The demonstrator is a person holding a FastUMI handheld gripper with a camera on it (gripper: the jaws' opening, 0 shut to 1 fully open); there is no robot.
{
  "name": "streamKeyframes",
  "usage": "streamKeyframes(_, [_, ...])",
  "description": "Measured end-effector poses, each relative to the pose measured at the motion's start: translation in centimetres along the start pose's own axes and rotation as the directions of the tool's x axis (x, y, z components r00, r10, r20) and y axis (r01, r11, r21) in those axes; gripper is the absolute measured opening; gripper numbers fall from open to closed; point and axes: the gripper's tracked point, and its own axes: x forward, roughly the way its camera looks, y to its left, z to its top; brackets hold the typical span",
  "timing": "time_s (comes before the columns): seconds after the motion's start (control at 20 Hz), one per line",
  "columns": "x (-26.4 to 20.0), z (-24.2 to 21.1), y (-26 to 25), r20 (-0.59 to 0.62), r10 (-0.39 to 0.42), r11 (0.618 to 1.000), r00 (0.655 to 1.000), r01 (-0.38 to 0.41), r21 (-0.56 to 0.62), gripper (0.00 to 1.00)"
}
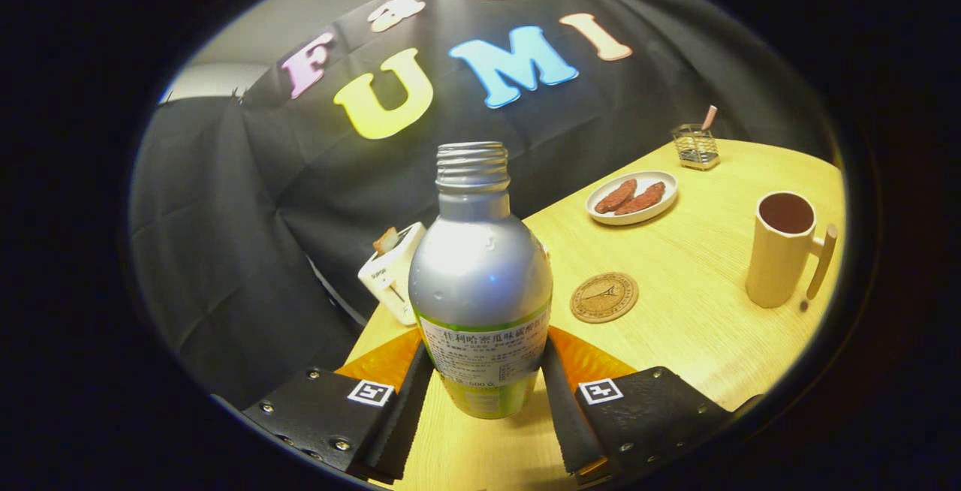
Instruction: Take the bottle from table, then pour the juice into the cup, finally place the bottle on the coaster
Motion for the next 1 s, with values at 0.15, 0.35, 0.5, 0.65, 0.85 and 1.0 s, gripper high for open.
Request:
streamKeyframes(0.15, [-0.5,1.7,-2.2,0.022,-0.022,0.996,1.000,0.020,0.083,0.75])
streamKeyframes(0.35, [-1.0,2.9,-4.7,0.028,-0.047,0.987,0.999,0.042,0.158,0.75])
streamKeyframes(0.5, [-1.7,3.6,-6.3,0.040,-0.055,0.971,0.998,0.044,0.235,0.75])
streamKeyframes(0.65, [-2.2,4.0,-7.6,0.047,-0.062,0.951,0.997,0.045,0.307,0.75])
streamKeyframes(0.85, [-2.7,4.1,-8.6,0.060,-0.052,0.915,0.997,0.024,0.402,0.75])
streamKeyframes(1.0, [-2.6,4.0,-9.4,0.050,-0.047,0.883,0.998,0.018,0.469,0.75])
